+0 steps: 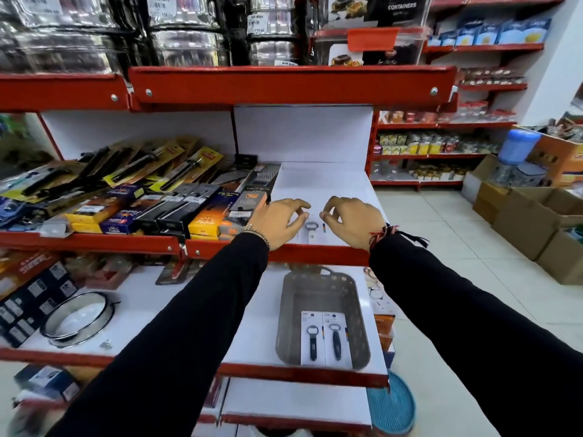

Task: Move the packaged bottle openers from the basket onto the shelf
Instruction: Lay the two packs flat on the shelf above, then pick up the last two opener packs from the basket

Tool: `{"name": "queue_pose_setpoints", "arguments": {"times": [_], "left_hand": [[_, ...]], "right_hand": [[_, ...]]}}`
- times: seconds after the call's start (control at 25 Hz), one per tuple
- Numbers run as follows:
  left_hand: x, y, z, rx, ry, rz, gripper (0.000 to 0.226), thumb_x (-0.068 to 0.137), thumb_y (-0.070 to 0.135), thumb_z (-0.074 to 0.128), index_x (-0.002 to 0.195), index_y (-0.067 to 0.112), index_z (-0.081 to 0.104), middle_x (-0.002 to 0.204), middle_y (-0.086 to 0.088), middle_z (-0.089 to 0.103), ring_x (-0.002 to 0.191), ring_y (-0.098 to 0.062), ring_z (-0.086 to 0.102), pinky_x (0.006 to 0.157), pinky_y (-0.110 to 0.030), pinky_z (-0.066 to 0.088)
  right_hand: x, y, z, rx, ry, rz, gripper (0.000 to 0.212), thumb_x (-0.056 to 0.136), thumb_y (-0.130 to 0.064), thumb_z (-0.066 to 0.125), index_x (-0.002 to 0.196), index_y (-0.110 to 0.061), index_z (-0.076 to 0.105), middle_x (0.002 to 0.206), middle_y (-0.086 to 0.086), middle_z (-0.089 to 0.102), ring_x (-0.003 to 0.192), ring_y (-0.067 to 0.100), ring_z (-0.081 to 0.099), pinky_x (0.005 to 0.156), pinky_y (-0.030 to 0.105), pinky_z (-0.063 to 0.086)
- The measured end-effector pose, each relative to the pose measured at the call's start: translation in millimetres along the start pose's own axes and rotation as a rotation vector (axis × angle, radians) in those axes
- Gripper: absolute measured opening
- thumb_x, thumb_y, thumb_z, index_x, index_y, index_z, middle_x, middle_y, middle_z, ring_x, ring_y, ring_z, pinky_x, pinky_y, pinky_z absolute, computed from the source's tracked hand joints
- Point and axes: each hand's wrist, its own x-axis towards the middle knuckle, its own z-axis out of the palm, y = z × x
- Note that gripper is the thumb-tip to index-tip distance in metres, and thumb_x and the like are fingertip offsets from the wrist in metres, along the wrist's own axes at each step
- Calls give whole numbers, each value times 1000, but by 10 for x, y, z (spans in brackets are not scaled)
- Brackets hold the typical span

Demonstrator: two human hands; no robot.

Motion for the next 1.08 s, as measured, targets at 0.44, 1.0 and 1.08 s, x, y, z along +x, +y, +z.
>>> {"name": "queue_pose_setpoints", "arguments": {"times": [0.44, 1.0, 1.08], "left_hand": [[-960, 315, 782, -82, -287, 47, 37, 100, 42, 42, 128, 26, 60, 124, 2, 66, 107, -19, 64, 74, -24, 41], [-518, -238, 2773, -12, -764, -248, 46, 90, 18, 61, 135, 8, 56, 144, -12, 52, 131, -31, 49, 111, -36, 41], [-432, -276, 2935, 22, -808, -232, 56, 87, 26, 66, 138, 8, 53, 146, -13, 48, 136, -32, 44, 115, -37, 37]], "right_hand": [[-1343, 78, 540, -53, -226, 52, 31, 94, -46, 40, 101, -23, 59, 75, -1, 64, 68, 23, 59, 59, 29, 36], [-885, 885, 2236, -218, -557, 71, 31, 89, -27, 43, 106, -17, 67, 113, 5, 69, 110, 29, 60, 101, 44, 32], [-791, 938, 2377, -249, -647, 62, 33, 88, -24, 49, 116, -19, 66, 119, 3, 68, 118, 28, 56, 105, 45, 30]]}}
